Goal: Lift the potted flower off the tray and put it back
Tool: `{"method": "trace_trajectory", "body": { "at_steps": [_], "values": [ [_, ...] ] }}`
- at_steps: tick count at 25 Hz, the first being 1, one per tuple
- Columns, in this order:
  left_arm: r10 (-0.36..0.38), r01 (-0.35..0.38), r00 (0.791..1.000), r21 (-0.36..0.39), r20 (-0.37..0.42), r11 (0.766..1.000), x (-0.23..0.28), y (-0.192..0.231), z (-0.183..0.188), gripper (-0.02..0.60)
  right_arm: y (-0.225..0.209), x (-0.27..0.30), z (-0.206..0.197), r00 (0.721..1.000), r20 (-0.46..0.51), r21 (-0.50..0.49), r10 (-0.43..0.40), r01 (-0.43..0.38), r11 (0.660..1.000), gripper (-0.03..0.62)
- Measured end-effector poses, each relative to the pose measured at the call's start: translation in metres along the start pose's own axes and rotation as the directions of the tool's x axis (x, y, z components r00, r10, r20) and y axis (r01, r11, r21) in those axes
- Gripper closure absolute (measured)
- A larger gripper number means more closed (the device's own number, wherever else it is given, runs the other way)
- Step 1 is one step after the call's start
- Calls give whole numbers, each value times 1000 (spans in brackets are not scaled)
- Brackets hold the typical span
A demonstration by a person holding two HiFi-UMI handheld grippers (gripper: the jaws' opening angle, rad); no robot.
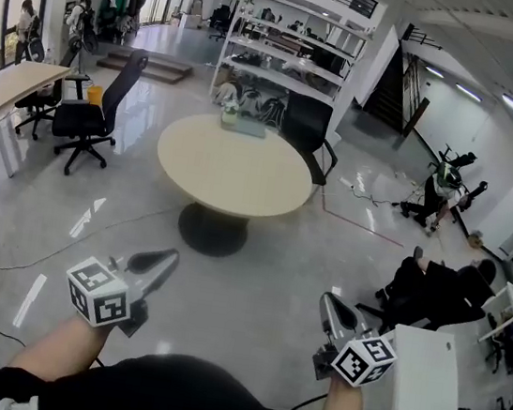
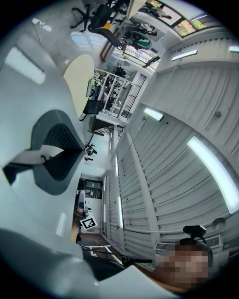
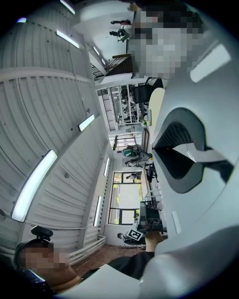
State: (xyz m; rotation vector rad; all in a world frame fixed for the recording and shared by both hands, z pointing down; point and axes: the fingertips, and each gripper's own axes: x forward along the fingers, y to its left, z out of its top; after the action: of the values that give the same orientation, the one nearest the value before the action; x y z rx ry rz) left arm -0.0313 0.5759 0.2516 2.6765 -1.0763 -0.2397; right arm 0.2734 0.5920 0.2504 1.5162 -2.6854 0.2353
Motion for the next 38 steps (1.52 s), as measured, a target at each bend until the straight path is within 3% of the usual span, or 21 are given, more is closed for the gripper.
{"method": "trace_trajectory", "body": {
  "at_steps": [8,13,25,31,38],
  "values": [
    [-51,51,998,-9,-29,999,45,-6,-13,588,-32,-6,-2,999,-14,-4,-31,31,1000,580],
    [-86,85,996,-28,-38,996,77,19,-14,588,-50,14,-3,998,-22,6,-65,65,998,580],
    [-214,213,977,-17,-13,977,192,130,33,588,-102,125,39,985,14,-24,-172,172,985,580],
    [-200,200,980,-19,3,980,228,206,53,588,-118,202,53,986,20,-38,-165,165,986,579],
    [-146,147,989,-27,11,989,246,265,58,588,-137,269,56,993,12,-50,-119,119,992,579]
  ]
}}
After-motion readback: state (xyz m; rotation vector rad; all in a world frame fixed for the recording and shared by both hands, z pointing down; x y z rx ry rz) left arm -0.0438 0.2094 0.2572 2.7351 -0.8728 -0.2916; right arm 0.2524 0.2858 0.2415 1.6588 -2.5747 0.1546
